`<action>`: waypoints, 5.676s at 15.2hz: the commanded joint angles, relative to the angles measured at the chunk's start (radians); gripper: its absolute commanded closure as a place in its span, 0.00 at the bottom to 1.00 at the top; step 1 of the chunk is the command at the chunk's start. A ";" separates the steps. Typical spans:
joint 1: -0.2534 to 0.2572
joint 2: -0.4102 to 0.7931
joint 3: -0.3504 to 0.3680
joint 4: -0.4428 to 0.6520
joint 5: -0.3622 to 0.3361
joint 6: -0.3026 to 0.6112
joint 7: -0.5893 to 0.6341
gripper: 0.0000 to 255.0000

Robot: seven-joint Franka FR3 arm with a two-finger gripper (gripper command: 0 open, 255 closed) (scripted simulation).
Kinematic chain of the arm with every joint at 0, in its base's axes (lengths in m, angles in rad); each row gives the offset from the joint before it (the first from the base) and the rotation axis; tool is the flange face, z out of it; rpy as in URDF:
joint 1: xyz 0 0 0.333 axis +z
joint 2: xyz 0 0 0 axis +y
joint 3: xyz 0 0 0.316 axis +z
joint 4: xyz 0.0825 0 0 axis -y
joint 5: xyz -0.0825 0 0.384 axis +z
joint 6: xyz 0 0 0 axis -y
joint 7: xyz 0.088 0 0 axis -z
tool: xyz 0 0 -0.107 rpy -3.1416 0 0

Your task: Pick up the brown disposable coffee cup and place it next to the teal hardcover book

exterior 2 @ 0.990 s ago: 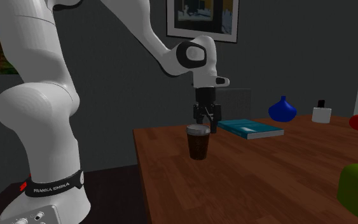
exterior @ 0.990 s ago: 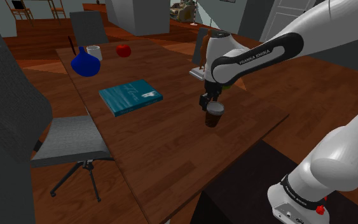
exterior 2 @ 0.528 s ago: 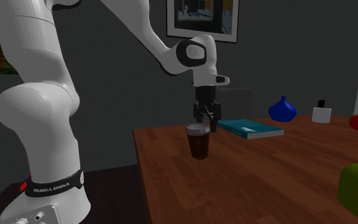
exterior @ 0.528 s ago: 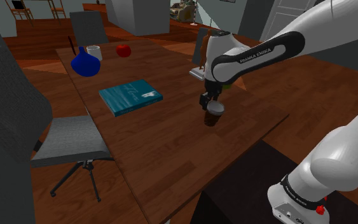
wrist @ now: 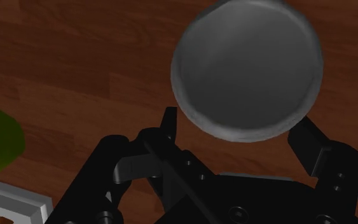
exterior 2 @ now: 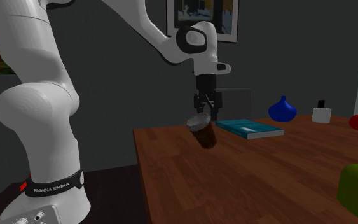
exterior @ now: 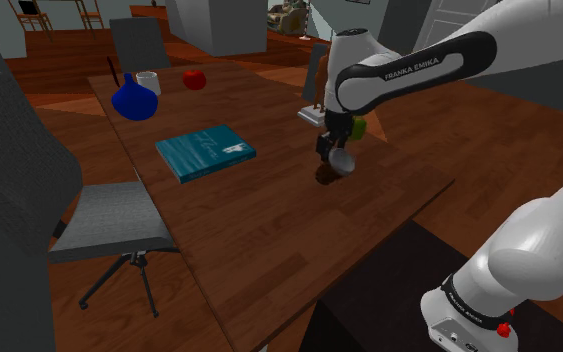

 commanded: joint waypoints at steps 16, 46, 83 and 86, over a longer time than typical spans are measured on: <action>0.004 -0.068 -0.001 0.163 0.019 -0.229 -0.030 1.00; 0.043 0.763 0.003 1.216 -0.051 -0.457 -0.017 1.00; 0.057 0.891 -0.001 1.302 -0.059 -0.417 -0.004 0.00; 0.057 0.891 -0.001 1.302 -0.059 -0.417 -0.004 0.00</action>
